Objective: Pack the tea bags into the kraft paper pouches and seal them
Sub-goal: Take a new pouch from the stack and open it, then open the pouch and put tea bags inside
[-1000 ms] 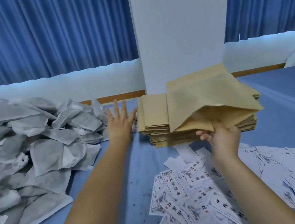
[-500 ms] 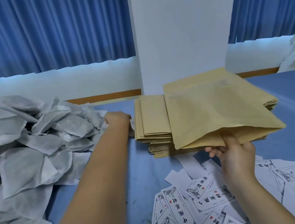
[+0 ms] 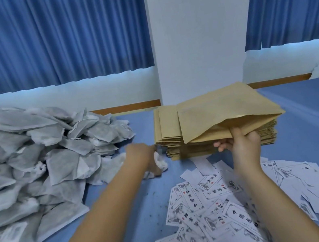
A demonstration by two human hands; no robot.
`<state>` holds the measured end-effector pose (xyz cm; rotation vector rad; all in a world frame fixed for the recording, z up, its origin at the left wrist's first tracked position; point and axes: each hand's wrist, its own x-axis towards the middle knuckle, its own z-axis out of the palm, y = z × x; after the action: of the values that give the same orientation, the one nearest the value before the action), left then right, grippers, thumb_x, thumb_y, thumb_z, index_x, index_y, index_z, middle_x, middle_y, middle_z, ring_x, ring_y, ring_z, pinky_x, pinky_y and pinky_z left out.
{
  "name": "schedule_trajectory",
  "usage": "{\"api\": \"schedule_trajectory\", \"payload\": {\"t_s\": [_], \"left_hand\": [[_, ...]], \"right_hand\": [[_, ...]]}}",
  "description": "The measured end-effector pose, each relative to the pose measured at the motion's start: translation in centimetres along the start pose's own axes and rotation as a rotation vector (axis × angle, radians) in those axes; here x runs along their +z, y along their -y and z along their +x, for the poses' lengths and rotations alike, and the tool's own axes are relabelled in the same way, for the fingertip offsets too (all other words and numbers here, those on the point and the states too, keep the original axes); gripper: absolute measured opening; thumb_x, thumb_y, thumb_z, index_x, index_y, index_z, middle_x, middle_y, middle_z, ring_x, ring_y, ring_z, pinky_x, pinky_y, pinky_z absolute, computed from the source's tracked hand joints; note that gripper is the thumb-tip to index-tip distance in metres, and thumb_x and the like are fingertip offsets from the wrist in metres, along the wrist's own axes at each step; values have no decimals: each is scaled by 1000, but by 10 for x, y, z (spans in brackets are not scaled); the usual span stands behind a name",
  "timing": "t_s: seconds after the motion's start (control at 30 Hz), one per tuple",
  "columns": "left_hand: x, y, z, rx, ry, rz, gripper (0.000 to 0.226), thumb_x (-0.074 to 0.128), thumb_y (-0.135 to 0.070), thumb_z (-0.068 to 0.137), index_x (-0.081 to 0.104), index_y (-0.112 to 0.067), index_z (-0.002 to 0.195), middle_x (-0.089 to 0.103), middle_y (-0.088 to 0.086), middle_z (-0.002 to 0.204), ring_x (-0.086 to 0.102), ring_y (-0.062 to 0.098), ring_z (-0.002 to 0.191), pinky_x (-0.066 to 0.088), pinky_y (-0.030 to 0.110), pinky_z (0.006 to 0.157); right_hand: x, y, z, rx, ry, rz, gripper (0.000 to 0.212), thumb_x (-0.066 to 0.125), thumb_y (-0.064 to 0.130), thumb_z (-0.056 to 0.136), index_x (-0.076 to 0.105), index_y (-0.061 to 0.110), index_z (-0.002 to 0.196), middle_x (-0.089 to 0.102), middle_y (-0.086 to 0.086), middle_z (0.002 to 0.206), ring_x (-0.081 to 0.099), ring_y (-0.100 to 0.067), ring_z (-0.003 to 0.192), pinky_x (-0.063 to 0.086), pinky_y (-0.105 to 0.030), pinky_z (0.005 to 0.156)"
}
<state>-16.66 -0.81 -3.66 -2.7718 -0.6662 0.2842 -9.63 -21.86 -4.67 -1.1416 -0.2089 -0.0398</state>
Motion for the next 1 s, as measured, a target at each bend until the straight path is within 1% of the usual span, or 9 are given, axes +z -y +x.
{"api": "schedule_trajectory", "payload": {"t_s": [0.13, 0.27, 0.37, 0.47, 0.6, 0.7, 0.77, 0.87, 1.0], "left_hand": [[28, -9, -49, 59, -99, -252, 76, 66, -59, 71, 37, -28, 134, 58, 6, 119, 34, 30, 127, 36, 43, 93], [37, -11, -95, 127, 43, -541, 109, 77, -44, 68, 5, -34, 149, 23, 12, 147, 10, 32, 141, 31, 51, 108], [40, -7, -115, 116, -110, -452, 83, 69, -34, 78, 21, -32, 146, 36, 7, 142, 29, 30, 132, 41, 41, 97], [39, -4, -130, -13, -221, -260, 68, 62, -61, 76, 37, -28, 130, 53, 1, 118, 49, 24, 113, 41, 35, 77], [37, -10, -142, -119, -410, -99, 63, 51, -69, 78, 48, -14, 110, 52, 4, 110, 51, 25, 107, 37, 38, 84], [35, -12, -149, -176, -776, -550, 31, 60, -35, 86, 49, -7, 95, 53, 12, 94, 55, 34, 89, 37, 38, 71], [34, -13, -150, -259, -877, -861, 23, 62, -19, 86, 43, -8, 96, 56, 14, 88, 55, 35, 82, 35, 36, 62], [42, -17, -140, -200, -803, -705, 30, 61, -18, 87, 44, -7, 109, 58, 15, 103, 57, 35, 92, 34, 34, 63], [56, -19, -118, -93, -274, -384, 80, 60, -58, 80, 30, -14, 139, 44, 15, 134, 47, 33, 116, 39, 36, 89]], "right_hand": [[-7, 20, -25, 3, 116, -58, 14, 50, 5, 94, 57, -1, 83, 61, -8, 48, 55, -20, 38, 44, -22, 40], [-24, 33, -59, 52, 210, -75, 13, 58, 5, 92, 59, -6, 86, 63, -12, 51, 57, -19, 39, 46, -22, 41], [-30, 38, -80, 35, 201, -45, 7, 57, 3, 92, 58, -3, 89, 62, -12, 58, 60, -18, 42, 46, -23, 39], [-25, 36, -95, 32, 218, -31, 4, 55, 1, 93, 56, 1, 89, 62, -13, 65, 60, -17, 42, 44, -23, 38], [-21, 30, -98, 35, 233, -26, 5, 55, 2, 93, 58, 4, 90, 64, -1, 60, 61, -17, 44, 45, -23, 38], [-23, 25, -96, 48, 206, -22, 5, 55, 2, 93, 58, 0, 96, 64, 1, 65, 60, -17, 43, 44, -23, 38], [-23, 23, -95, 56, 201, -9, 3, 54, 0, 92, 57, -1, 94, 64, 0, 63, 59, -17, 42, 43, -22, 37], [-24, 22, -94, 65, 207, 0, 4, 53, 0, 93, 56, 1, 90, 63, -2, 52, 58, -15, 41, 43, -21, 37], [-25, 20, -93, 72, 208, -2, 3, 53, -1, 93, 57, -1, 93, 63, -2, 50, 58, -14, 40, 45, -20, 38]]}}
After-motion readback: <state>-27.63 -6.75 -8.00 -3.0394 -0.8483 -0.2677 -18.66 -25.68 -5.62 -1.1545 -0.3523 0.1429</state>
